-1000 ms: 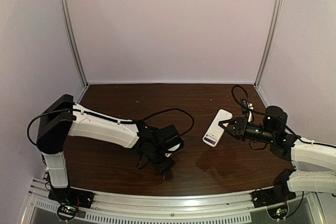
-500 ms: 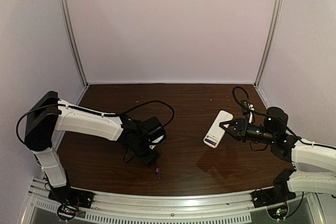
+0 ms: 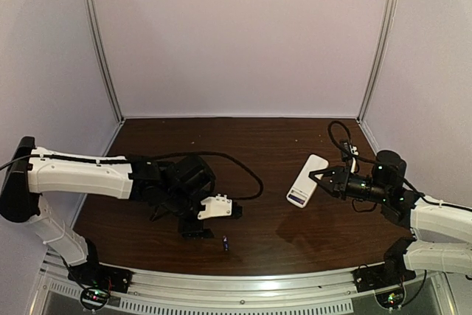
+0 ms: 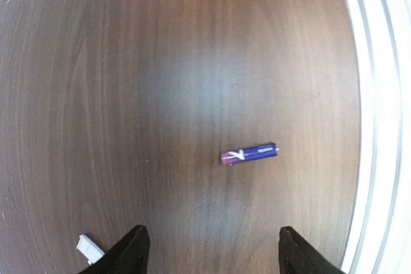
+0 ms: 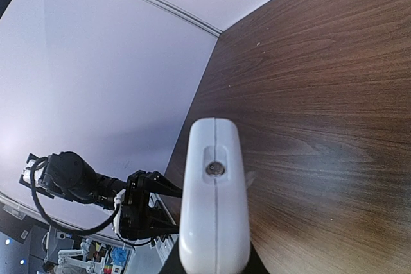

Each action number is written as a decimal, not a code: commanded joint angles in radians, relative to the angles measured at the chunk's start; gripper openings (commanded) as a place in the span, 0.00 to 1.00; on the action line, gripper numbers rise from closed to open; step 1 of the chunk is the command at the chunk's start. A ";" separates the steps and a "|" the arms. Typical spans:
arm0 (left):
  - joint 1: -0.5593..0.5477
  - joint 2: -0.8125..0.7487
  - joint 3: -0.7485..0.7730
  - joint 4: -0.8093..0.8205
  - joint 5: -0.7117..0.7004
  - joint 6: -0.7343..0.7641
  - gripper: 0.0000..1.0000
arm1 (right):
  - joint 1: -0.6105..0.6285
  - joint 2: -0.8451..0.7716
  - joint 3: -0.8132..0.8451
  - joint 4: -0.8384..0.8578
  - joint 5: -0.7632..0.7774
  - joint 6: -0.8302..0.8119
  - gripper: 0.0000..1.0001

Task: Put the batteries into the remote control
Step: Pick up the battery from the center of the board.

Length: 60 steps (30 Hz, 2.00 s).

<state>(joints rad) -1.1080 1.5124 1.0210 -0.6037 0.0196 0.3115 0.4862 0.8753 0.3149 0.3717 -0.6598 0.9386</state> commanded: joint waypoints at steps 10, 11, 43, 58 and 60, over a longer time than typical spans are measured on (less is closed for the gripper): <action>-0.070 0.263 0.207 -0.088 0.118 0.468 0.58 | -0.015 -0.018 -0.012 0.006 -0.025 -0.008 0.00; -0.078 0.280 0.215 -0.096 0.107 0.472 0.57 | -0.015 -0.020 -0.013 0.005 -0.027 -0.008 0.00; -0.105 0.447 0.211 -0.069 -0.072 0.476 0.23 | -0.038 -0.030 -0.029 0.013 -0.063 0.006 0.00; -0.090 0.453 0.272 -0.103 -0.020 0.331 0.07 | -0.037 0.017 0.008 -0.081 -0.086 -0.046 0.00; -0.091 0.437 0.284 -0.101 0.031 0.307 0.05 | -0.038 0.032 0.020 -0.103 -0.091 -0.052 0.00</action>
<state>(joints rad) -1.2053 1.9434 1.2751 -0.6888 -0.0174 0.6777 0.4534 0.8879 0.2935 0.3099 -0.7300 0.9154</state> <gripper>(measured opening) 0.090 0.161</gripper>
